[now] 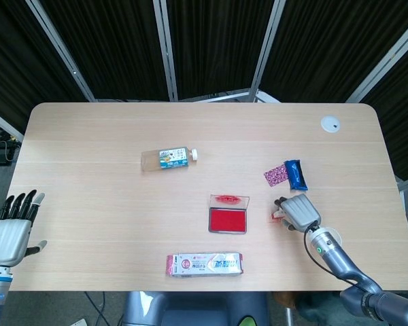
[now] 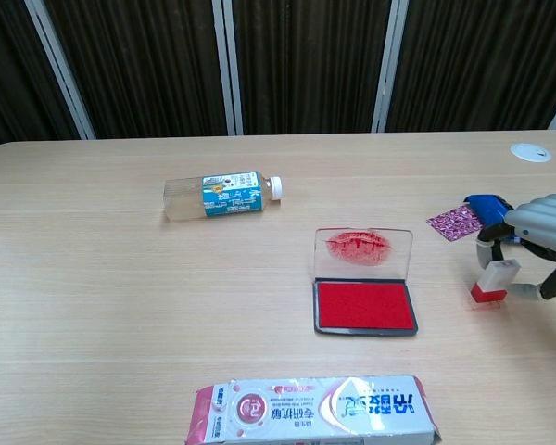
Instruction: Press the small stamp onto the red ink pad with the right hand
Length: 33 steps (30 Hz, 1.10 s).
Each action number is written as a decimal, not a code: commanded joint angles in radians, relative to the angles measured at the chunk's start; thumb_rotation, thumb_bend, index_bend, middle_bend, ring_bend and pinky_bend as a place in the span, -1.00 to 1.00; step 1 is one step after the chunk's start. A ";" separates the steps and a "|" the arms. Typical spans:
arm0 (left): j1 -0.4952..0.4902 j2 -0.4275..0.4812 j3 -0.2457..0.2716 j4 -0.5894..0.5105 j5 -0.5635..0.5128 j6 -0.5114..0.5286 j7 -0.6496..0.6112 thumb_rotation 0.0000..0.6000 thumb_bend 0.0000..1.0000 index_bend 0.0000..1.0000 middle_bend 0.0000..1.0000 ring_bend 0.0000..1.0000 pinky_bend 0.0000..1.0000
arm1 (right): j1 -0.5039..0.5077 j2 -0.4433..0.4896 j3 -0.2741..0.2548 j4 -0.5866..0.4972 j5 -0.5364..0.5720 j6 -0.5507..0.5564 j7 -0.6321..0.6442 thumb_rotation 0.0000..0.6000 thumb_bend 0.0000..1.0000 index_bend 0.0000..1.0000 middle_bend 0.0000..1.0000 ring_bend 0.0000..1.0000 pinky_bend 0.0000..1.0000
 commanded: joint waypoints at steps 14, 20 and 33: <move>0.011 0.023 0.007 -0.022 0.027 0.025 -0.025 1.00 -1.00 -1.00 -1.00 -1.00 -1.00 | -0.100 0.176 0.023 -0.237 -0.080 0.282 0.135 1.00 -0.78 -0.47 -0.48 0.53 0.91; 0.023 0.031 -0.003 -0.019 0.058 0.076 -0.052 1.00 -1.00 -1.00 -1.00 -1.00 -1.00 | -0.212 0.282 0.003 -0.332 -0.107 0.464 0.173 1.00 -1.00 -0.96 -0.97 -0.63 -0.30; 0.043 0.071 0.022 -0.003 0.160 0.135 -0.164 1.00 -1.00 -1.00 -1.00 -1.00 -1.00 | -0.400 0.338 -0.053 -0.329 -0.119 0.645 0.106 1.00 -1.00 -1.00 -1.00 -1.00 -1.00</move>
